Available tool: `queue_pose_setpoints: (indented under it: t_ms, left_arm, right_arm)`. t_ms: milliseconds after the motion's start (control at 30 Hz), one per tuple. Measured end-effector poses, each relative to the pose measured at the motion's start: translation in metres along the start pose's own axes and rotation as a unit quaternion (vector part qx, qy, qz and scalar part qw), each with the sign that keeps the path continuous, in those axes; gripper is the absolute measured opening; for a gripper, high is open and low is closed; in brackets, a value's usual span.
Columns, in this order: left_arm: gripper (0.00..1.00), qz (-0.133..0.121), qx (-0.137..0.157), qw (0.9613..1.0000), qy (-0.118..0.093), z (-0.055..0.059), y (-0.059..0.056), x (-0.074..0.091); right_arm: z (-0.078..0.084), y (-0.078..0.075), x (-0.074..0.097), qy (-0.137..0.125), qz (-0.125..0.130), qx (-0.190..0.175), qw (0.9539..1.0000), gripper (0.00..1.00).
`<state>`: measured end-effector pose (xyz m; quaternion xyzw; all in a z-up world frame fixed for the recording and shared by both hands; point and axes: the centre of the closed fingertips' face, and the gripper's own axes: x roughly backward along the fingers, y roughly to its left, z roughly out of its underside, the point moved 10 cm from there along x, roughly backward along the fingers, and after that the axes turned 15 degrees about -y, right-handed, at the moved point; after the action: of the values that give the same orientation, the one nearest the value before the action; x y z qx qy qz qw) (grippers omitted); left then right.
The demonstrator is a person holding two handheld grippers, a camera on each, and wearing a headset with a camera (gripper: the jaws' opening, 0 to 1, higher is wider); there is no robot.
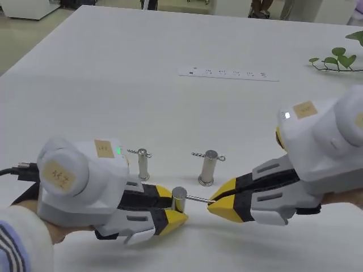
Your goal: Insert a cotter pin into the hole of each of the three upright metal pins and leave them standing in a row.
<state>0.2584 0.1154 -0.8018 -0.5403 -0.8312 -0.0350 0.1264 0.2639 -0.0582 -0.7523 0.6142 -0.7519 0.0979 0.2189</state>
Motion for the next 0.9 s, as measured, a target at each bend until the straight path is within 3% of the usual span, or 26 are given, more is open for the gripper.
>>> queue_pose_setpoints:
  t_ms: [367, 900]
  left_arm:
    - [0.11, -0.004, 0.002, 1.0, -0.004, 0.003, 0.0, 0.0]
    - [0.12, -0.008, 0.009, 0.9999, -0.008, 0.005, -0.001, 0.001]
  right_arm:
    - [-0.006, -0.001, -0.017, -0.006, 0.014, -0.02, 0.9997, 0.04]
    - [-0.01, 0.003, -0.025, -0.006, 0.029, -0.041, 0.9987, 0.04]
